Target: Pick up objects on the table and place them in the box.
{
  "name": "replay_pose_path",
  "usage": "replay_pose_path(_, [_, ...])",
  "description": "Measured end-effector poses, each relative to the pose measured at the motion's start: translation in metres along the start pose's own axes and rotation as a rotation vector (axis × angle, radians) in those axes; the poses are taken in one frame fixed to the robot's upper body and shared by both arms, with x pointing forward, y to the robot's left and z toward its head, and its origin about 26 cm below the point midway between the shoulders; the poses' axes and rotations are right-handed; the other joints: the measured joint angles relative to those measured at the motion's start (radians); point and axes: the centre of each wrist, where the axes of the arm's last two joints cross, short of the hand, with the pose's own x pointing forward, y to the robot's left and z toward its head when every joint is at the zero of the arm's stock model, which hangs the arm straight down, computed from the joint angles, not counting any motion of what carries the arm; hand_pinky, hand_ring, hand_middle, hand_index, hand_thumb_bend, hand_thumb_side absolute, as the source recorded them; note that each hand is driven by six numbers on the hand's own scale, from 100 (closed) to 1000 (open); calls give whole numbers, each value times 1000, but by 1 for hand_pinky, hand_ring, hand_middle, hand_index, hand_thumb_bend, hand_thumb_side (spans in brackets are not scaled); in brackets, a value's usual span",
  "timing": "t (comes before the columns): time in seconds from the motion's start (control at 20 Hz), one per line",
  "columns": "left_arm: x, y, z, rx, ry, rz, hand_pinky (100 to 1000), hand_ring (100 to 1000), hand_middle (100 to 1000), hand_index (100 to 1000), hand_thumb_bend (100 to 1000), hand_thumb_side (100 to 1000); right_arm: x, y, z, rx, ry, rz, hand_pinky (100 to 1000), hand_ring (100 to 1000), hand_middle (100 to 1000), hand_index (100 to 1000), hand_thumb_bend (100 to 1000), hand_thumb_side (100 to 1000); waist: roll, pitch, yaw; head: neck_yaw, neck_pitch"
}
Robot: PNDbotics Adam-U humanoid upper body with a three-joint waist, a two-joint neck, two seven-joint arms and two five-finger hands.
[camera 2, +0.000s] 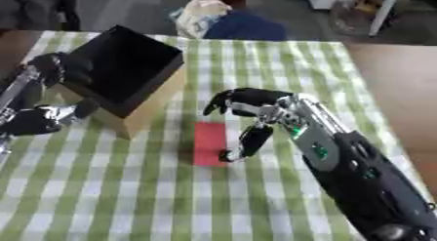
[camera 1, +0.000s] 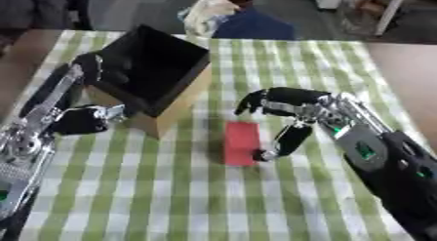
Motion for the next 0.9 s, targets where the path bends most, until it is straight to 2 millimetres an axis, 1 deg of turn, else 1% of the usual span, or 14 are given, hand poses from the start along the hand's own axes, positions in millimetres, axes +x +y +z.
replay_pose_path(0.15, [0,-1,0,-4,0,1,756,670,703,773,677,500,-1,4,-2,-10,12,-5,726,777,779,836,451,324,0,0,0,5,16])
replay_pose_path(0.5, [0,-2,0,-9,-2,2,756,671,704,773,673,501,-2,11,-6,-49,35,-6,699,725,689,766,489,282,0,1,4,8,20])
replay_pose_path(0.65, [0,-3,-1,-9,-4,9,756,671,704,773,671,502,-2,12,-8,-74,46,-10,686,682,617,713,507,226,1,1,8,6,23])
replay_pose_path(0.7, [0,-4,-1,-10,-4,9,756,671,704,773,672,502,-2,12,-8,-83,48,-13,685,679,610,707,508,221,2,1,9,4,24])
replay_pose_path(0.75, [0,-4,-1,-11,-5,10,756,671,704,773,672,502,-2,12,-9,-93,49,-16,683,670,594,691,498,213,2,1,9,3,24])
replay_pose_path(0.8, [0,-4,-1,-13,-5,10,756,671,704,774,671,502,-3,12,-9,-101,50,-16,673,644,553,654,486,182,2,1,11,2,24])
replay_pose_path(0.9, [0,-4,-1,-15,-6,11,756,671,704,774,670,502,-3,12,-9,-122,49,-14,661,616,506,610,475,145,2,1,14,2,24])
